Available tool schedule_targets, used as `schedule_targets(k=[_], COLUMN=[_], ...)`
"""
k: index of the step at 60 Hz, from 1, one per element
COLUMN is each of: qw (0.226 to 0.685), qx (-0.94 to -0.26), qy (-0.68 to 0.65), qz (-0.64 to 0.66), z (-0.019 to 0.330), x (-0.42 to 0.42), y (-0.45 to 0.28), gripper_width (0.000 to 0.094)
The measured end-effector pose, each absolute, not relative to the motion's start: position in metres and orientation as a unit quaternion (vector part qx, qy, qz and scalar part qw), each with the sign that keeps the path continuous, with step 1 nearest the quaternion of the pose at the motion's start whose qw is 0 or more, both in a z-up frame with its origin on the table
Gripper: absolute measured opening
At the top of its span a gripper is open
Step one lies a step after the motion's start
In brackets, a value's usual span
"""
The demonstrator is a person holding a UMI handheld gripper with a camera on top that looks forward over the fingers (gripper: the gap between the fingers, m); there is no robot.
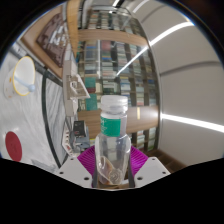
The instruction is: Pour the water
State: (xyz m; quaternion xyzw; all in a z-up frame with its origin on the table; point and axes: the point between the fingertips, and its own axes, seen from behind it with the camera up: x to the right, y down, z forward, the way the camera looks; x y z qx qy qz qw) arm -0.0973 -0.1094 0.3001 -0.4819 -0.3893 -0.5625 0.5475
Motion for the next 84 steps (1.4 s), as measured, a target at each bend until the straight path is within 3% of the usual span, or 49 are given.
schedule_targets(k=[10,21,32,37,43,51,56,61,68,72,84], qw=[0.471,0.369,0.381,0.414,0.507,0.655,0.698,0.702,0.668,0.635,0.586], qx=[-0.329,-0.199,-0.193,-0.232,-0.33,-0.522,-0.611,-0.675,-0.736,-0.77,-0.809], qy=[-0.527,-0.616,-0.626,-0.606,-0.552,-0.399,-0.292,-0.198,-0.108,-0.064,-0.048], qz=[-0.626,-0.667,-0.652,-0.639,-0.573,-0.373,-0.234,-0.11,-0.026,-0.008,0.005], z=[0.274,0.217,0.214,0.235,0.275,0.318,0.318,0.295,0.234,0.18,0.088], x=[-0.183,-0.233,-0.241,-0.239,-0.228,-0.211,-0.209,-0.183,-0.154,-0.154,-0.131], y=[-0.086,-0.081,-0.081,-0.083,-0.093,-0.113,-0.129,-0.132,-0.132,-0.127,-0.129], gripper_width=[0.0416,0.0419,0.0416,0.0419,0.0419,0.0419,0.0417,0.0419,0.0419,0.0419,0.0421])
